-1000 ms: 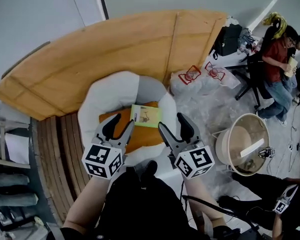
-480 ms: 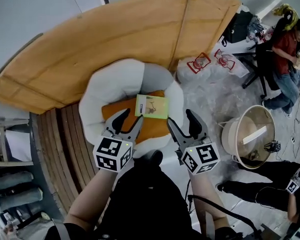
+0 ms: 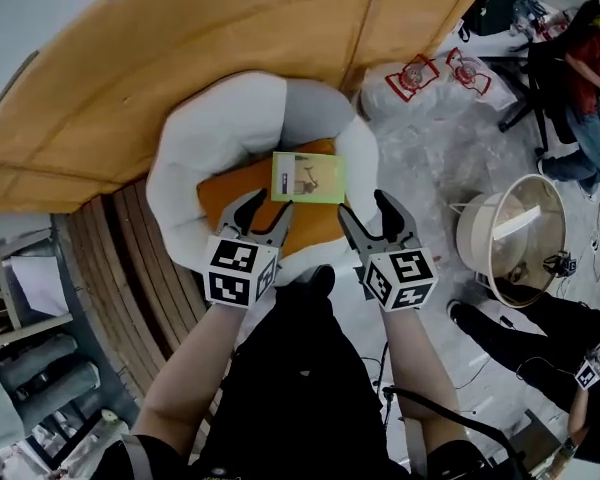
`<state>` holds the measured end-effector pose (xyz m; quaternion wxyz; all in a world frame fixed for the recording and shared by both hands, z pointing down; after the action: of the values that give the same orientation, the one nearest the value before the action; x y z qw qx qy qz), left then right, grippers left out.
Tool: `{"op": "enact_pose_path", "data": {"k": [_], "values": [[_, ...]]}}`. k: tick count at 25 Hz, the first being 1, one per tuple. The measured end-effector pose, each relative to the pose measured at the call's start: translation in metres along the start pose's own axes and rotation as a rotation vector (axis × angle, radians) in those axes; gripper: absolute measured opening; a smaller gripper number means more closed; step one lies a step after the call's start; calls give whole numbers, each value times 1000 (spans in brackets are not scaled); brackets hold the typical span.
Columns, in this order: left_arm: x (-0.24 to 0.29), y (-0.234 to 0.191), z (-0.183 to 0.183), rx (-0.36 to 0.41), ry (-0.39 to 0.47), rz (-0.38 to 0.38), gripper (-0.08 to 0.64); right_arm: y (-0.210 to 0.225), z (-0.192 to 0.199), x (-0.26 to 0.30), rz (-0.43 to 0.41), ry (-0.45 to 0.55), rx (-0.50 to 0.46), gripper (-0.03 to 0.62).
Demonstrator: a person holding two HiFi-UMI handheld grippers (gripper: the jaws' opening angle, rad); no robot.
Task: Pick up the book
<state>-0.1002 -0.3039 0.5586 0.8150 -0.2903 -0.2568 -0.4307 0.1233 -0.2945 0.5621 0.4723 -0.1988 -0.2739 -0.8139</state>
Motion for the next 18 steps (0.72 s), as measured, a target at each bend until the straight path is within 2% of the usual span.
{"op": "enact_pose_path", "data": {"k": [8, 14, 18], "values": [[71, -26, 43, -30, -109, -7, 207, 31, 62, 64, 34, -150, 17, 295], [134, -57, 113, -96, -219, -40, 261, 67, 129, 121, 77, -240, 36, 298], [183, -79, 153, -111, -260, -55, 287, 94, 176, 171, 86, -275, 66, 302]]}}
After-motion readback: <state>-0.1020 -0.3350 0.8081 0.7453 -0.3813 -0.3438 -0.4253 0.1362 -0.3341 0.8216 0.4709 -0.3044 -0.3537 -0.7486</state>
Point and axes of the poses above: the fingertips, and each gripper's own axes: x forward along the fingers, y to its right, z out of its underside, the point moved 9 cm from there along -x, backward along the fingers, and after that the axes turned 5 degrees about -y, right-handed, at the moved point
